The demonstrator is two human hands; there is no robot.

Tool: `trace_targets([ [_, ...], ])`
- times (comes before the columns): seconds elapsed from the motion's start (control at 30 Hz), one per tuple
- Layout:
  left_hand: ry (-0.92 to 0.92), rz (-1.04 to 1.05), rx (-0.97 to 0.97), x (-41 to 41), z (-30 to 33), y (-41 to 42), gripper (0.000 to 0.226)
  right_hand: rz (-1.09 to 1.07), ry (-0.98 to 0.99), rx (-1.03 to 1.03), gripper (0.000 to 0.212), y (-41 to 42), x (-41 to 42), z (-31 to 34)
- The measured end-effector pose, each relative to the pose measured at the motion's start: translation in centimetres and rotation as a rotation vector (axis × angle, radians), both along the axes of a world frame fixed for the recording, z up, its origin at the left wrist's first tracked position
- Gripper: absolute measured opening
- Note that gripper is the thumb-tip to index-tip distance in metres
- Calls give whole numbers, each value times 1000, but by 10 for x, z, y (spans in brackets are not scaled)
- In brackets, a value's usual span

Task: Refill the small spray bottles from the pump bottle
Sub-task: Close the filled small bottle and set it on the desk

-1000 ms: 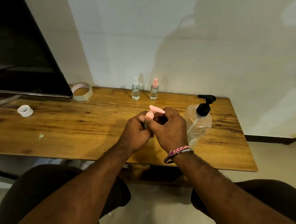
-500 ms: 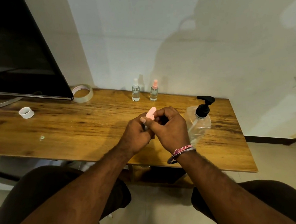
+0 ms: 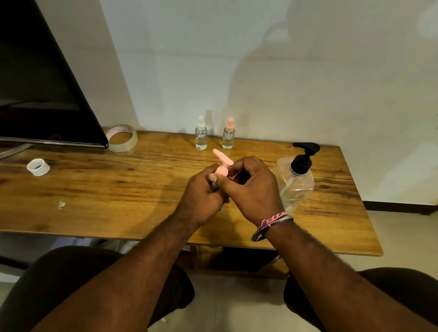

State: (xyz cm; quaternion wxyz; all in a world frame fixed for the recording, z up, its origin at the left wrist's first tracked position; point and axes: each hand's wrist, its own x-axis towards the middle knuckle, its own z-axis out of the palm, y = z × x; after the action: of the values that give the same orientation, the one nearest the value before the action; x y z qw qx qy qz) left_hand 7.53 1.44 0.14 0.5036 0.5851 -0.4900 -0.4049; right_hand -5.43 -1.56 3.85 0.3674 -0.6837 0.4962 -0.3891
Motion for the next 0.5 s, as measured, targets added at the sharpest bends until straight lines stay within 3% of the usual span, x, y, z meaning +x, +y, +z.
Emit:
trace_targets([
  [0.17,21,-29,-2,-2,1,0,43,62,17,51,43,-2,-3,3],
  [0.33,40,-10,-16,-4,2,-2,35,118,22,2,12,-2,-8,10],
  [0.5,-5,-16,-8,-3,-5,-2,29,0,27,-40,21,1,-6,7],
])
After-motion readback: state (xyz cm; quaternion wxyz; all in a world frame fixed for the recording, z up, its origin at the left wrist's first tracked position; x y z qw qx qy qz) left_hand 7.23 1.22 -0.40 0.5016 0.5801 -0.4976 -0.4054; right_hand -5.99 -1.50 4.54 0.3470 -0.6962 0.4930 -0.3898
